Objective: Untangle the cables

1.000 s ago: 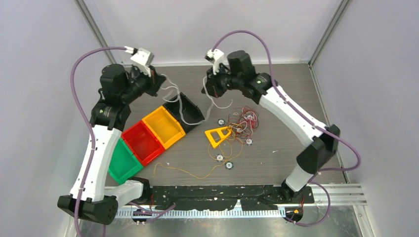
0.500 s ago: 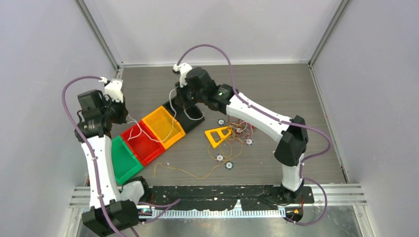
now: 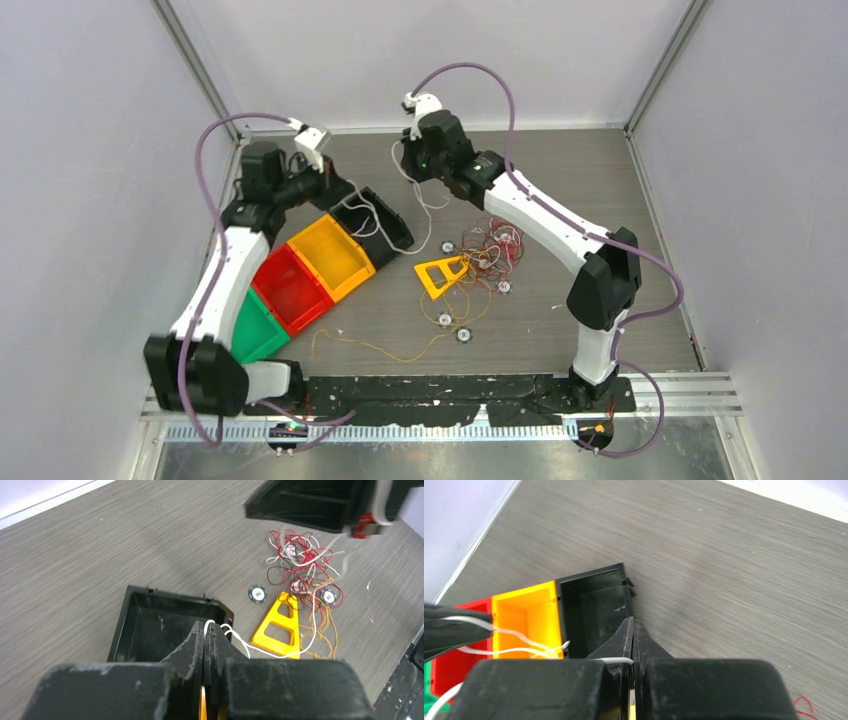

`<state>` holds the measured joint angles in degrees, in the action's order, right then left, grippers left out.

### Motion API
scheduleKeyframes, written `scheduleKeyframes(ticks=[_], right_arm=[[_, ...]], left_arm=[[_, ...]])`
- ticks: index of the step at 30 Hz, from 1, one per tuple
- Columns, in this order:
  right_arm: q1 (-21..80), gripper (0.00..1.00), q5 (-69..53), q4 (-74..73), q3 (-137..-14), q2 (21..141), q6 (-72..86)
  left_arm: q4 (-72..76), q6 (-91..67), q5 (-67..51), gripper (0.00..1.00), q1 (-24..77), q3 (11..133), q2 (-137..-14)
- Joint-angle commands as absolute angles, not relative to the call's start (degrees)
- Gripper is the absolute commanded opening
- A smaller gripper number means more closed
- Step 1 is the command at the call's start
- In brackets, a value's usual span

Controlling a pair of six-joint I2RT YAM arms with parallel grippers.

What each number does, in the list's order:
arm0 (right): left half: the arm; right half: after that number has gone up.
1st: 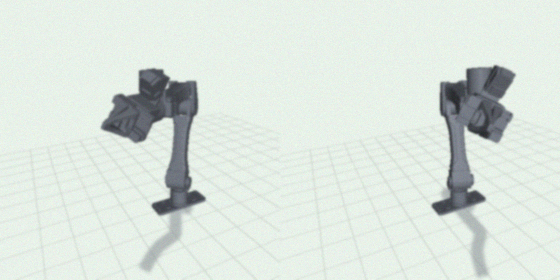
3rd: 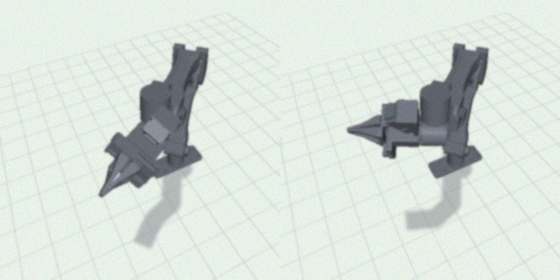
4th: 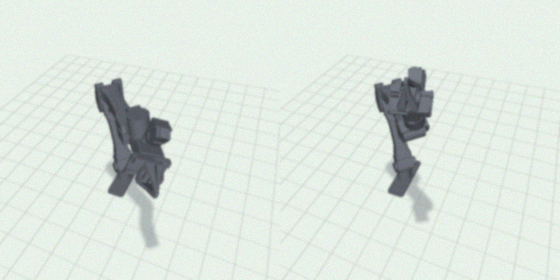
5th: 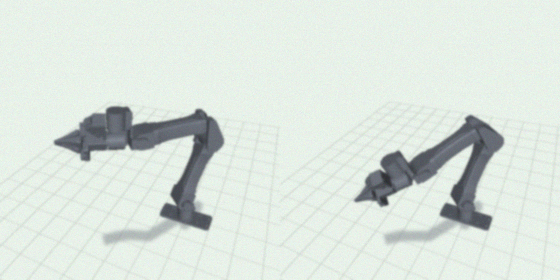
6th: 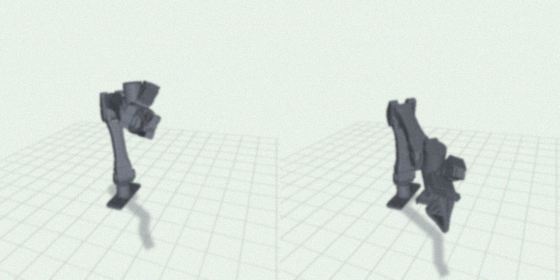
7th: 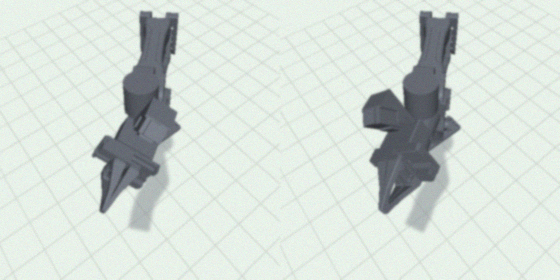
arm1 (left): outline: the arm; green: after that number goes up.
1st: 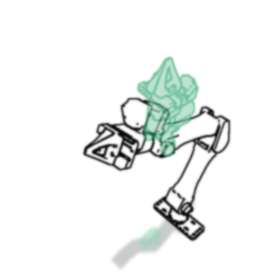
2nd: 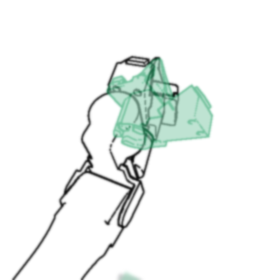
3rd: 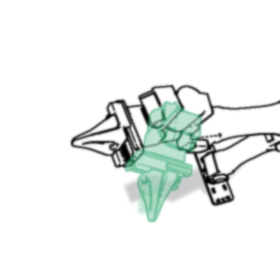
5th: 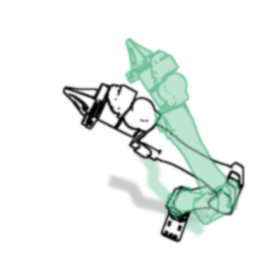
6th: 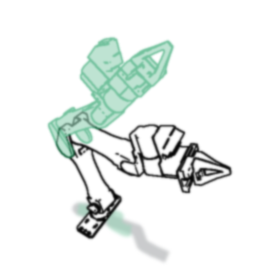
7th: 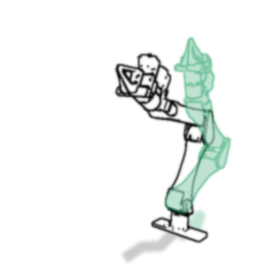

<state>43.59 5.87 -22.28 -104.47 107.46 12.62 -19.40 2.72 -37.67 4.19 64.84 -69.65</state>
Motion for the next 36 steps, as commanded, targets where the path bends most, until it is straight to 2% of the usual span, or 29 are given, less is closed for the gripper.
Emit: scheduleKeyframes(ticks=[1,10,11,12,14,17,22,25,32,36], right_arm=[[43.2,0.06,8.5,-15.8,-102.0,103.5,13.3],[42.7,0.05,7.4,-12.1,-105.6,112.9,17.0],[42.7,0.05,7.1,-12.2,-106.3,114.6,17.5],[42.9,0.05,6.9,-12.3,-107.5,116.3,18.3],[43.1,0.05,6.9,-12.6,-109.2,118.4,19.3],[43.2,0.06,7.5,-12.4,-110.6,119.9,20.2],[43.4,0.05,8.1,-11.8,-111.4,120.6,20.7],[44.1,0.05,8.6,-11.9,-112.3,120.9,20.7],[45.4,0.06,9.4,-12.1,-112.8,121.4,20.9],[45.8,0.05,9.4,-12.1,-112.7,120.8,20.5]], left_arm=[[-1.7,-3.5,-38.2,0.00,6.3,66.8,-79.9],[-7.8,5.6,-31.5,0.00,6.1,70.3,-94.5],[-9.0,6.3,-31.4,0.09,5.9,70.9,-94.9],[-10.1,6.6,-32.3,0.26,5.4,71.2,-94.9],[-11.0,4.8,-37.3,0.51,3.5,71.7,-93.6],[-8.9,1.3,-45.0,0.71,0.4,70.3,-89.5],[-7.0,2.5,-54.2,0.77,-3.1,65.7,-80.6],[-2.3,-4.8,-58.1,0.78,-2.1,62.1,-77.1],[6.3,-13.7,-50.2,0.84,6.0,56.9,-74.0],[7.0,-15.3,-46.7,0.79,6.8,56.3,-75.9]])
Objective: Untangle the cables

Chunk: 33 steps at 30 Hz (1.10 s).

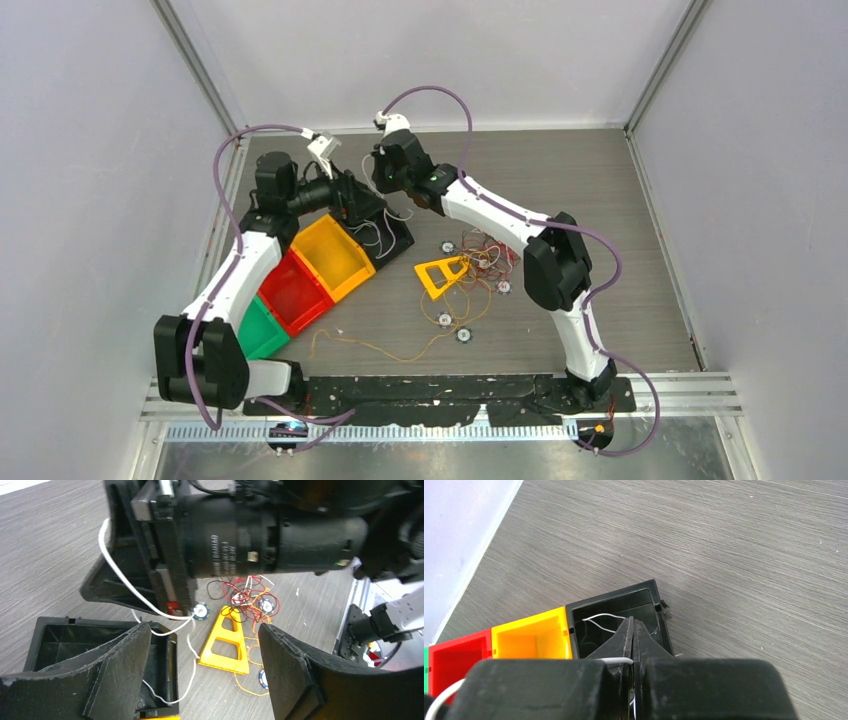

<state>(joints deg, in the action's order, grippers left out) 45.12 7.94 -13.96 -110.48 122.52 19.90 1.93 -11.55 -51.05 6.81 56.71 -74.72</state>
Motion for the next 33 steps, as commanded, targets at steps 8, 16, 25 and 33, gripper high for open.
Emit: scheduleKeyframes(ticks=[8,16,25,33], right_arm=[[46.2,0.06,7.5,-10.9,-109.0,119.1,19.5],[46.0,0.05,5.1,-7.5,-103.8,115.4,18.4],[46.1,0.05,4.4,-7.2,-103.4,114.4,18.5],[46.1,0.05,3.2,-7.0,-104.3,114.1,18.9]], left_arm=[[17.3,-23.3,-48.8,0.51,6.3,54.7,-77.2],[21.3,-29.6,-49.8,0.18,2.8,56.0,-79.8],[18.3,-30.0,-51.8,0.51,2.8,56.4,-80.6],[12.1,-26.3,-50.4,0.35,3.7,56.2,-81.0]])
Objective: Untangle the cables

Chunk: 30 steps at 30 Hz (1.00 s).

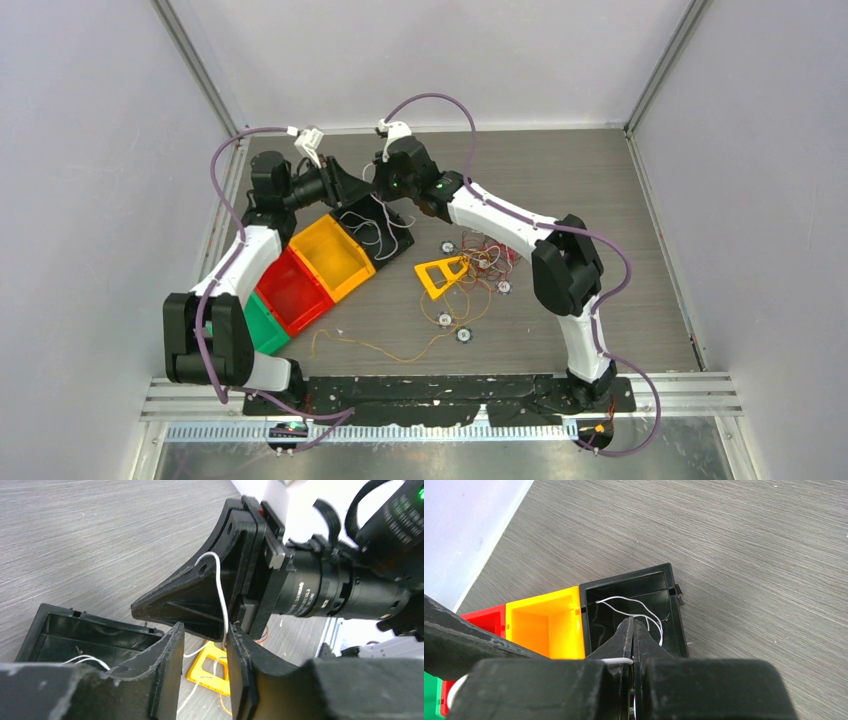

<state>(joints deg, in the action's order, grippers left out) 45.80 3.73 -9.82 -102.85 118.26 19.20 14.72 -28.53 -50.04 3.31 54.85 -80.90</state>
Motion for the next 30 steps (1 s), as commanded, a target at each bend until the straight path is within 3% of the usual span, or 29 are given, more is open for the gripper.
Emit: scheduleKeyframes(ticks=[1,3,10,18,20,22,30], right_arm=[[46.1,0.05,3.2,-7.1,-104.1,113.8,18.4],[46.0,0.05,3.2,-7.2,-103.5,113.3,17.0],[45.6,0.06,-1.0,-8.0,-100.1,112.9,14.3],[45.5,0.05,-3.3,-8.6,-99.9,117.4,15.1],[45.5,0.13,-3.5,-9.6,-101.5,119.3,15.1],[45.3,0.28,-3.7,-10.8,-102.9,120.1,14.6],[42.0,0.60,-6.1,-12.4,-98.6,113.2,12.3]], left_arm=[[10.7,-25.0,-50.4,0.23,3.5,57.4,-81.3],[6.7,-20.7,-48.6,0.01,2.6,60.1,-81.5],[-4.5,4.7,-40.6,0.00,0.3,72.9,-86.3],[4.7,19.9,-34.2,0.00,0.5,63.5,-84.9],[4.3,21.4,-34.2,0.00,0.5,62.8,-84.6],[3.5,23.5,-34.0,0.00,0.5,62.5,-84.2],[-3.7,36.3,-33.2,0.00,0.3,62.5,-82.7]])
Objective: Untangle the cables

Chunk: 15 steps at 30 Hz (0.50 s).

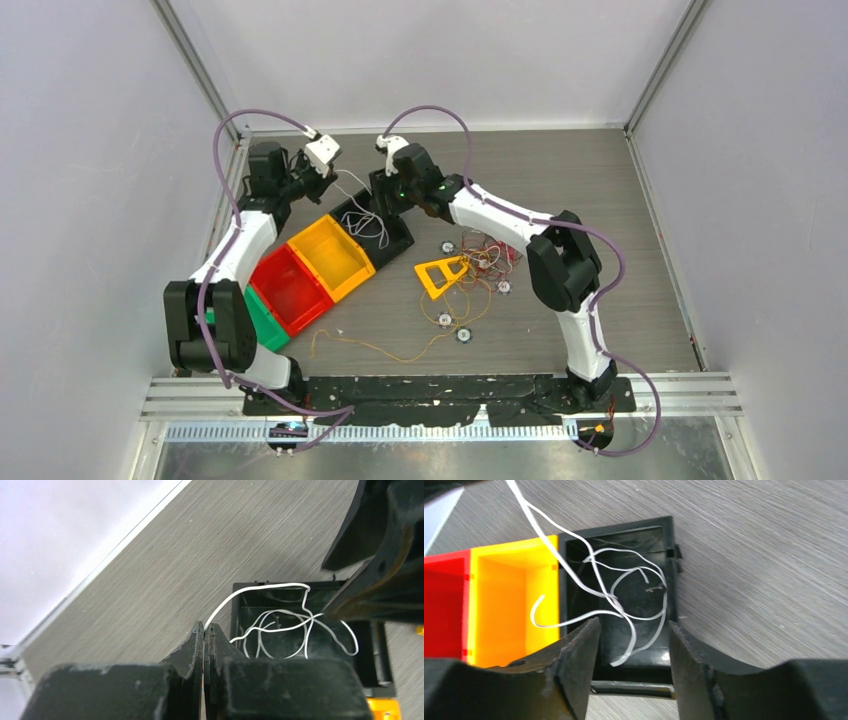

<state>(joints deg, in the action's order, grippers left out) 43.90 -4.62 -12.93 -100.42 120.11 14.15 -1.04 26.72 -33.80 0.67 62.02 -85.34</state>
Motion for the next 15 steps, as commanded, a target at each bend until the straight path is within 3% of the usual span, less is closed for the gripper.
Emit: scheduleKeyframes(ticks=[1,6,15], right_arm=[[41.5,0.63,-6.8,-12.6,-97.9,112.5,12.0],[40.5,0.69,-9.7,-14.3,-93.0,107.9,10.0],[34.0,0.70,-15.7,-17.3,-88.1,102.4,9.3]], left_arm=[[-5.3,38.9,-34.0,0.00,0.3,62.7,-82.6],[-9.7,45.6,-31.9,0.00,4.1,62.7,-81.9],[-13.5,55.8,-13.8,0.00,15.0,62.4,-90.4]])
